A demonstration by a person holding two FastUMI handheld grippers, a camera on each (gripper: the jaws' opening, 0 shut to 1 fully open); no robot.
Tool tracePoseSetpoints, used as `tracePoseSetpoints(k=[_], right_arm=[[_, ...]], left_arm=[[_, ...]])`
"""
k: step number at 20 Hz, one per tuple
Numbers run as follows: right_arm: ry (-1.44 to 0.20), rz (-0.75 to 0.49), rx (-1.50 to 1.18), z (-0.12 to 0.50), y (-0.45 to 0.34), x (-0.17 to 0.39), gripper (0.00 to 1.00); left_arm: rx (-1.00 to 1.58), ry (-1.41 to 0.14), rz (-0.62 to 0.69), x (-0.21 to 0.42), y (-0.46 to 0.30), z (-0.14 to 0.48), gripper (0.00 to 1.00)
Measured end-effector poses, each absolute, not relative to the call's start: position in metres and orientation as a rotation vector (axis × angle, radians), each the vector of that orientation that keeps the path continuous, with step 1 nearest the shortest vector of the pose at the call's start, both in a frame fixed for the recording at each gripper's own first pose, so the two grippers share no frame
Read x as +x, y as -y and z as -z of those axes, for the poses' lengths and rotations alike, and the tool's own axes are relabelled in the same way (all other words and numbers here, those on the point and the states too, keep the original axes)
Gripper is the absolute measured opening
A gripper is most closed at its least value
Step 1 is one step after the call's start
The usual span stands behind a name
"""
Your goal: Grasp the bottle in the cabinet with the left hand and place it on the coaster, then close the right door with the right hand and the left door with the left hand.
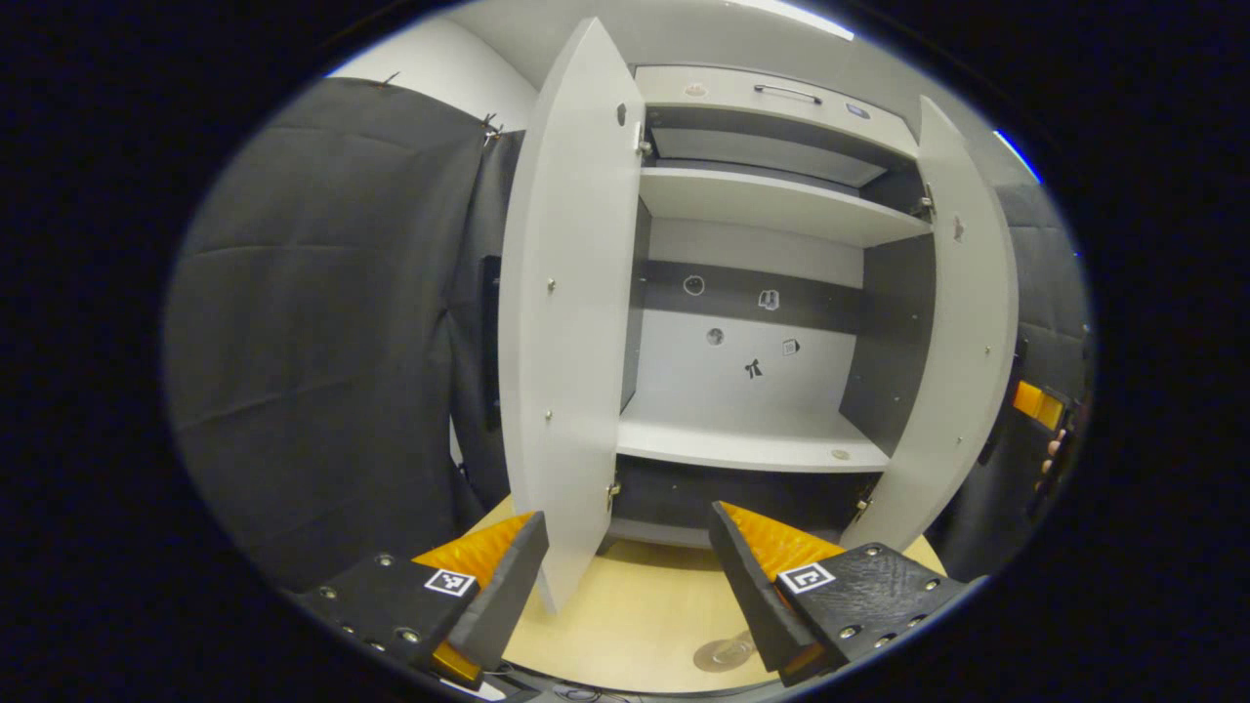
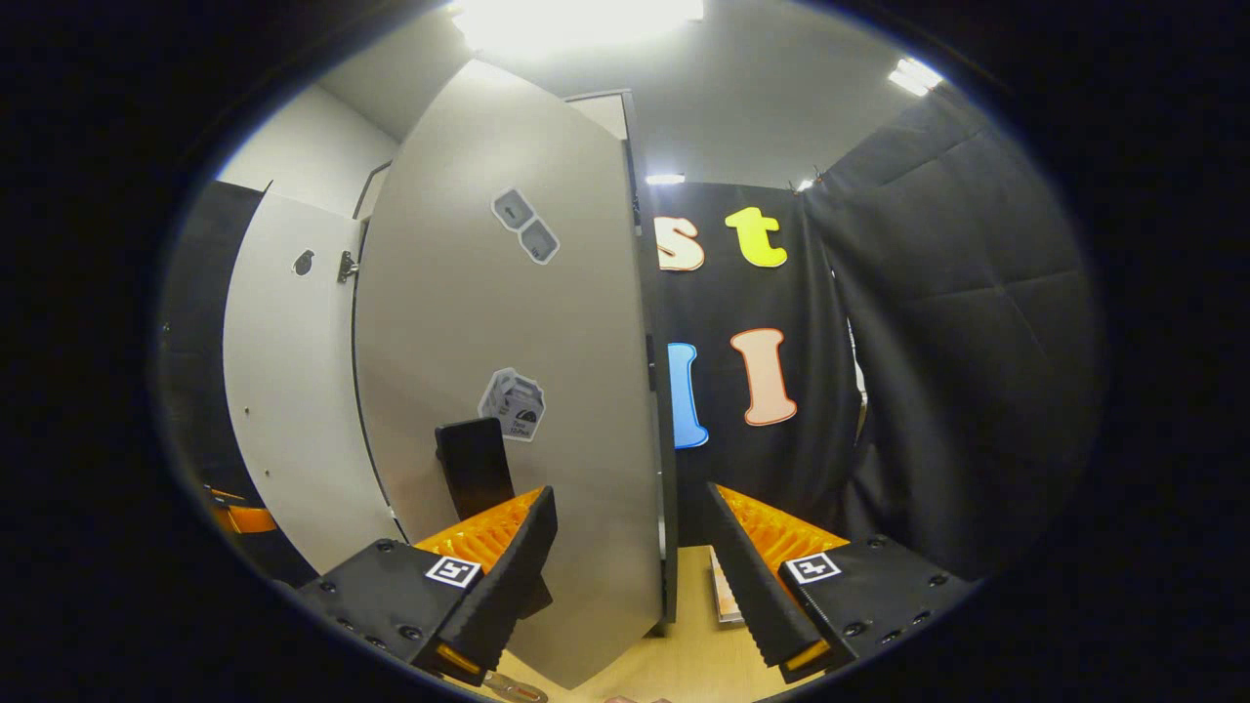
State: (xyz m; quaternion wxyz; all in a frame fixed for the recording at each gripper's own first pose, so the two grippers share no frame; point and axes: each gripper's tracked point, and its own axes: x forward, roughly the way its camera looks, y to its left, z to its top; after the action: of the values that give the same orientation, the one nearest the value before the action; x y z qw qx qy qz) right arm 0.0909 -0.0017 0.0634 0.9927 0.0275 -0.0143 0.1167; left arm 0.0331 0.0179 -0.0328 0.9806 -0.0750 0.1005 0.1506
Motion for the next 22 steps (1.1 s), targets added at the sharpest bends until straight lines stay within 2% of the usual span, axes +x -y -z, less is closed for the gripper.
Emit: tracePoseSetpoints(k=[6, 9, 17, 22], right_arm=[[0.017, -0.328, 0.048, -0.066, -0.063, 0.093, 0.97], [0.010, -0.343, 0.019, -0.061, -0.071, 0.091, 0.98], [-0.022, -0.314, 0.045, -0.051, -0.065, 0.092, 0.97], [-0.037, -0.297, 0.033, -0.047, -0.070, 0.094, 0.98]], left_arm=[[-0.134, -0.226, -0.348, 0.020, -0.040, 0.038, 0.96], [-0.143, -0.215, -0.365, 0.013, -0.050, 0.035, 0.96], [-0.204, -0.144, -0.382, -0.004, -0.084, 0.034, 0.97], [-0.217, -0.109, -0.472, -0.022, -0.141, 0.033, 0.98]])
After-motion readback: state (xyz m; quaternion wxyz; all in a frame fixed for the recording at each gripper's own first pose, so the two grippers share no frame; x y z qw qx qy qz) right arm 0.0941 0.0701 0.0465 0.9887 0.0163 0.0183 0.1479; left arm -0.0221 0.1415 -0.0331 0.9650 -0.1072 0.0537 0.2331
